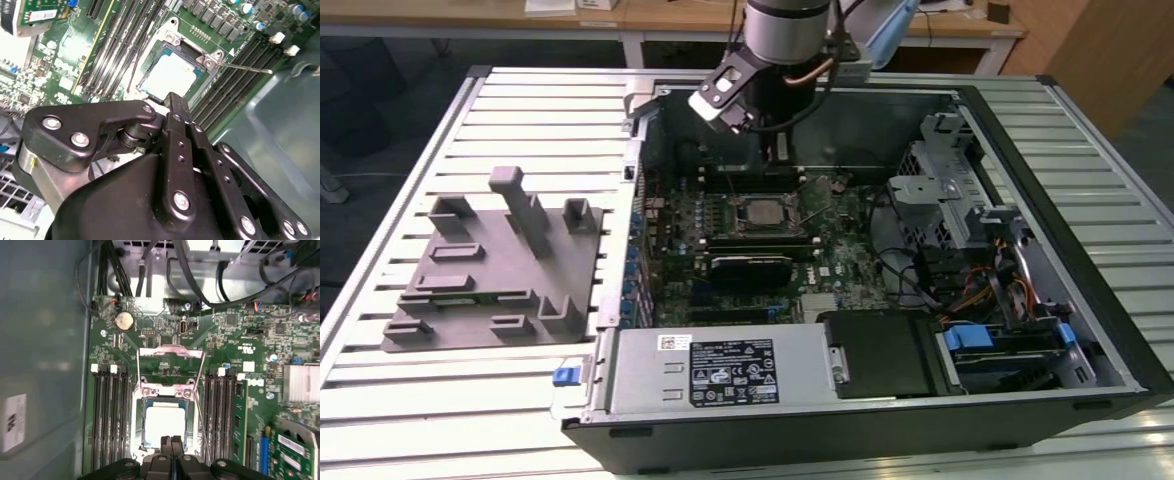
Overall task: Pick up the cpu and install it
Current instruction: 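Close the cpu cover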
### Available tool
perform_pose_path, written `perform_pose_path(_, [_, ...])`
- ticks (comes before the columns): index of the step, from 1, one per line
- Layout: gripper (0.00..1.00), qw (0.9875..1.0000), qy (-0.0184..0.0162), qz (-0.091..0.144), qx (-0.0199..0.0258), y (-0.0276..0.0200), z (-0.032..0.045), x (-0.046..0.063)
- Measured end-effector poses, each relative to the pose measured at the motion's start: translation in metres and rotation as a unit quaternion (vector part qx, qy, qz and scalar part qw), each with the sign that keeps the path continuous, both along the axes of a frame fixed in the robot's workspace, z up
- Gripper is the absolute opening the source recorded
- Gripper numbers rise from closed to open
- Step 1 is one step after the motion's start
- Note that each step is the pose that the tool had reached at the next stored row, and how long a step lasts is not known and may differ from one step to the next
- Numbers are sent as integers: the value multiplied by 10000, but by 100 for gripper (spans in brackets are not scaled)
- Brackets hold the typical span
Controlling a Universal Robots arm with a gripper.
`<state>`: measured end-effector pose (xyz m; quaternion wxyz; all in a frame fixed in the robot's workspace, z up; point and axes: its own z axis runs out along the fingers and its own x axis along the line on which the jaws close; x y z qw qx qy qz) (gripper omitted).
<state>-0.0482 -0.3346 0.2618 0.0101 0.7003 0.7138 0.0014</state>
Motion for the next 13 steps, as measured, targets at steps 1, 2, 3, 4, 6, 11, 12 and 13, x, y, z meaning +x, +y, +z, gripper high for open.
perform_pose_path(1, [11, 10000, 0, 0, 0, 0, 34, 0])
perform_pose_path(2, [11, 10000, 0, 0, 0, 0, 70, 0])
perform_pose_path(3, [11, 10000, 0, 0, 0, 0, 107, 0])
perform_pose_path(4, [11, 10000, 0, 0, 0, 0, 142, 0])
perform_pose_path(6, [11, 10000, 0, 1, 1, -1, 170, 0])
perform_pose_path(11, [11, 10000, 0, 0, 1, -98, 170, -3])
perform_pose_path(12, [11, 10000, 0, 0, 1, -125, 170, -3])
perform_pose_path(13, [11, 10000, 0, 1, 1, -143, 170, -1])
